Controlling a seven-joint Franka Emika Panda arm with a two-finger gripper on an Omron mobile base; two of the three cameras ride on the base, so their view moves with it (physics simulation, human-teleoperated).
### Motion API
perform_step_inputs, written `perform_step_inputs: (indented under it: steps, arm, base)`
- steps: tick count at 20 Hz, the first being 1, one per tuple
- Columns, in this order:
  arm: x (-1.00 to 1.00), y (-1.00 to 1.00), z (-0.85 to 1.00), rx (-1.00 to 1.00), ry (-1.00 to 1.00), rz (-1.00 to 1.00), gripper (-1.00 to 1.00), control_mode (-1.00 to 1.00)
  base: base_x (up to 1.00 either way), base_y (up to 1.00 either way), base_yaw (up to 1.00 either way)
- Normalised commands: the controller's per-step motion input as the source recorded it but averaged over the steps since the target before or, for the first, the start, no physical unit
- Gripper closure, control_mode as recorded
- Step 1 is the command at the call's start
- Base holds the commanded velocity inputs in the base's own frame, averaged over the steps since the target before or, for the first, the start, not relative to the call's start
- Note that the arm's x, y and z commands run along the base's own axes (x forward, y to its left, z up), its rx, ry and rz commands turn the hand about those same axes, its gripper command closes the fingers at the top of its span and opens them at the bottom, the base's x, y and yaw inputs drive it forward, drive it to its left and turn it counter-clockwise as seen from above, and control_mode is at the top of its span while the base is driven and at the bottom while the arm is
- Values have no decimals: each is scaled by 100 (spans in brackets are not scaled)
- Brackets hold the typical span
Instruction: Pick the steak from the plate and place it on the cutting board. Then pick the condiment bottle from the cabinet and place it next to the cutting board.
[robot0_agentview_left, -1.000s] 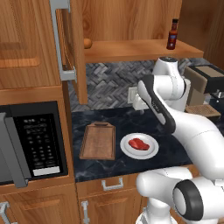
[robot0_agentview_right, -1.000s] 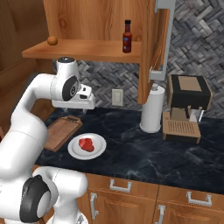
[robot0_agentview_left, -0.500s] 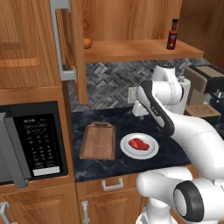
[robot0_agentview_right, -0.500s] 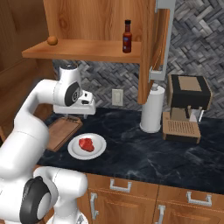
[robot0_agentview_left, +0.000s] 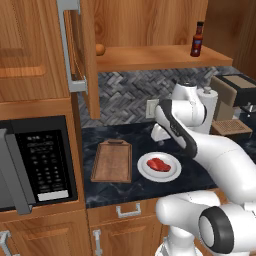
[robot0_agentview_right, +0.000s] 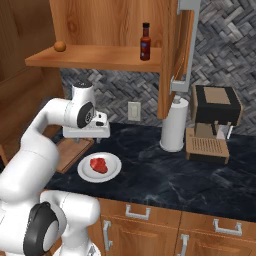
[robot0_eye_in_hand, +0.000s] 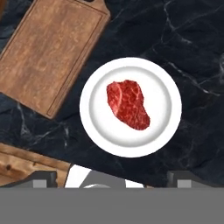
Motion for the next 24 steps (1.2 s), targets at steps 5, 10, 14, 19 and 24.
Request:
perform_step_inputs:
  steps: [5,10,14,19,24]
  arm:
    - [0,0,-32,0,4,5,-100,-100]
    - [0,0,-28,-2,3,5,-100,-100]
    - [0,0,-27,-3,2,4,-100,-100]
    - [0,0,-24,-3,1,3,-100,-100]
    - [0,0,-23,-2,0,2,-100,-100]
  base:
    - [0,0,0]
    - [0,0,0]
    - [0,0,0]
    - [0,0,0]
    - [0,0,0]
